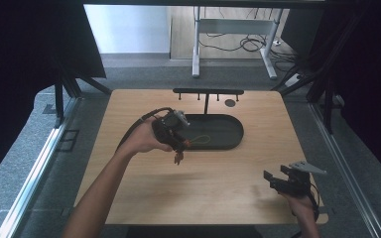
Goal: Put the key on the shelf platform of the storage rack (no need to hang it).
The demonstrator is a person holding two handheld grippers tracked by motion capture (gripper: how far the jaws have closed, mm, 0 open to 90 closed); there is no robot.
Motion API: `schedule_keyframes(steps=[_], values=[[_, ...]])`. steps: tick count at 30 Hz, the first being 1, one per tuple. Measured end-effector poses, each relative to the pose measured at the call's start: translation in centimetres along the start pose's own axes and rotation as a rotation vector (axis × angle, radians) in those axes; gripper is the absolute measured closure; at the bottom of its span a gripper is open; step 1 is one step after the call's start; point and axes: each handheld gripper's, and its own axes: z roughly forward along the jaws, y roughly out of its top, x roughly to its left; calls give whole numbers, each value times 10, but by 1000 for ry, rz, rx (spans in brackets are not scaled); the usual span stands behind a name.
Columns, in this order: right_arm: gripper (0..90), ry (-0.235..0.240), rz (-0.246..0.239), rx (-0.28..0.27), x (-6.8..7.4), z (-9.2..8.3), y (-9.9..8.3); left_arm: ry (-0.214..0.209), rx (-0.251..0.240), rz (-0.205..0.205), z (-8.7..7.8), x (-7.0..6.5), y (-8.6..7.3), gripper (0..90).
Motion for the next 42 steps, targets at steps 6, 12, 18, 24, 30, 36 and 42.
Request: schedule_keyframes(steps=[6, 12, 18, 24, 30, 36, 42], values=[[234, -4, -2, -3, 0, -3, 0, 4, 7, -2, 1, 9, 6, 665], [235, -9, 5, -5, -2, -3, -1, 13, 15, 1, 1, 16, 14, 665], [235, -7, 5, -1, -2, -2, -1, 18, 19, -1, 0, 21, 21, 665], [235, -7, 5, -1, -2, -3, -1, 30, 29, -4, -3, 27, 26, 665], [236, -7, 9, 3, -3, -2, -2, 30, 23, -4, -5, 30, 30, 665], [236, -9, 8, 9, -2, 0, -2, 40, 20, 3, -4, 31, 36, 665], [238, -12, 14, 5, -4, -2, -2, 42, 21, 10, -6, 33, 45, 665]])
